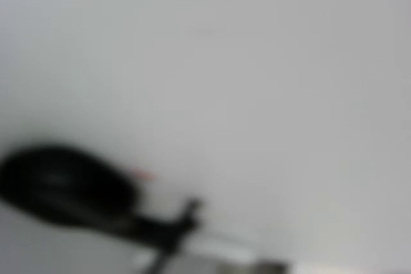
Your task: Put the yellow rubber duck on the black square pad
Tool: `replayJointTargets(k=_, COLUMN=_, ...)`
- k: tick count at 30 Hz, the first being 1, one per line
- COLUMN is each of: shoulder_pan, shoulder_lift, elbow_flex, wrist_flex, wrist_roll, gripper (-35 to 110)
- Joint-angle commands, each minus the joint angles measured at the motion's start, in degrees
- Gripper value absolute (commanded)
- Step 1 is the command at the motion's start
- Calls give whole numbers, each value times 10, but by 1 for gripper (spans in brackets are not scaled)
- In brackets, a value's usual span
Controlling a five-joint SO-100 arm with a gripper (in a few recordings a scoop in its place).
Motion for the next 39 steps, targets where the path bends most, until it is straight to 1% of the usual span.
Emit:
replayJointTargets(k=1, shoulder_pan=80, shoulder_lift=48, elbow_flex=-26, wrist_flex=1, wrist_roll=-5, gripper=38)
replayJointTargets(k=11, shoulder_pan=356, shoulder_lift=142, elbow_flex=-19, wrist_flex=-2, wrist_roll=0, gripper=38)
replayJointTargets(k=13, shoulder_pan=397, shoulder_lift=142, elbow_flex=-19, wrist_flex=-11, wrist_roll=29, gripper=38)
replayJointTargets(k=15, shoulder_pan=427, shoulder_lift=142, elbow_flex=-17, wrist_flex=-35, wrist_roll=81, gripper=38)
replayJointTargets(k=19, shoulder_pan=452, shoulder_lift=142, elbow_flex=-14, wrist_flex=-54, wrist_roll=181, gripper=37)
replayJointTargets(k=25, shoulder_pan=454, shoulder_lift=142, elbow_flex=27, wrist_flex=-69, wrist_roll=261, gripper=37)
replayJointTargets(k=30, shoulder_pan=454, shoulder_lift=143, elbow_flex=102, wrist_flex=-139, wrist_roll=265, gripper=35)
replayJointTargets(k=36, shoulder_pan=454, shoulder_lift=224, elbow_flex=227, wrist_flex=-205, wrist_roll=267, gripper=20)
replayJointTargets(k=39, shoulder_pan=454, shoulder_lift=288, elbow_flex=294, wrist_flex=-217, wrist_roll=265, gripper=14)
